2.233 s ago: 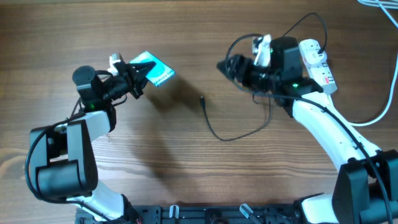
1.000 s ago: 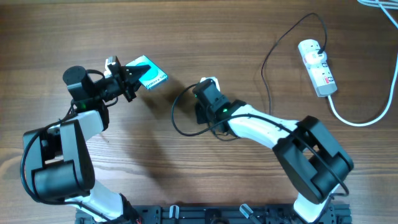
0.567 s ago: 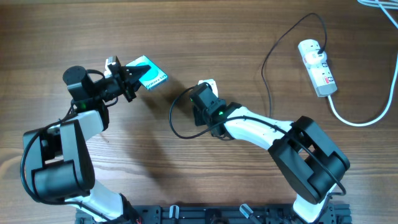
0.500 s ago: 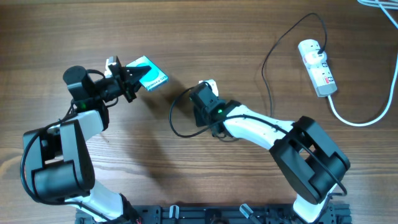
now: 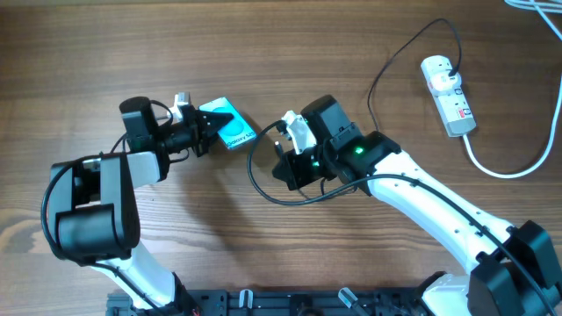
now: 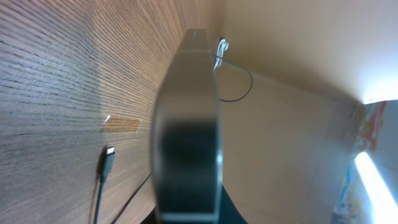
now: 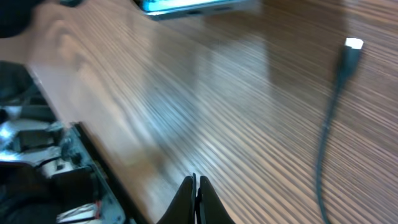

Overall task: Plug charger to phone and switch on socket
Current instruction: 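Move the right gripper down to the black USB-C cable end, then grasp the cable plug with the right gripper and lift it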

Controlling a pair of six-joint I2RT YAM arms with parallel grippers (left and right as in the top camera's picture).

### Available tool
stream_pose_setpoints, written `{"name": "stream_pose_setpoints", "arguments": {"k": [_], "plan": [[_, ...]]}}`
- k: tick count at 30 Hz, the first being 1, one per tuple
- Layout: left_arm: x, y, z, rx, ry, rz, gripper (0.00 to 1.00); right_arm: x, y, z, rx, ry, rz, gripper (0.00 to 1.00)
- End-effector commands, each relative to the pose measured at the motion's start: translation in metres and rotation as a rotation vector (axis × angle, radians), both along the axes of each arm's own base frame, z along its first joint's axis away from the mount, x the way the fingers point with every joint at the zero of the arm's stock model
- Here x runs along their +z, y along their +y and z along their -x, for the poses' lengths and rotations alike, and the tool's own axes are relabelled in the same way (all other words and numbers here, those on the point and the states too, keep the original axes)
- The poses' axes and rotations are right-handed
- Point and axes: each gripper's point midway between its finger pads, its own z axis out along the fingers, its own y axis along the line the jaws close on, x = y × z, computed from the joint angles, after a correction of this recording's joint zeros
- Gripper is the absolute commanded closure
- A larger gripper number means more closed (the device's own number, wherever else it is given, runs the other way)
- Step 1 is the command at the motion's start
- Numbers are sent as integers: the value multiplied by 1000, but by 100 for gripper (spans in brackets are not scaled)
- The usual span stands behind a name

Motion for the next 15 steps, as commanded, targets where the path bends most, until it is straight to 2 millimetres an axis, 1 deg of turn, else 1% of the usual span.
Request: {"name": "stream_pose_setpoints", "arguments": {"k": [1,2,3,5,7,8,9,11,14,15], "plan": [[0,7,-7,16,-57,-35,96,-16,-32,-29,-173,-84,181,58],[0,13,-8,29,-59,-37,96,-22,-39,-37,-203,-120,224,55],[0,20,-10,44,-67,-42,96,-25,-40,-42,-195,-149,240,48],[0,37,-13,85,-68,-44,96,-34,-39,-51,-198,-177,258,45],[1,52,-15,118,-69,-40,96,-50,-36,-59,-196,-191,289,43],[2,57,-14,123,-74,-35,96,-57,-36,-61,-198,-189,304,43],[3,63,-13,129,-78,-29,96,-72,-36,-65,-203,-192,334,45],[5,73,-13,143,-84,-22,96,-87,-33,-70,-206,-215,371,49],[8,93,-10,172,-97,-7,96,-103,-24,-73,-206,-286,434,50],[10,99,-9,179,-100,1,96,-108,-21,-74,-207,-304,451,53]]}}
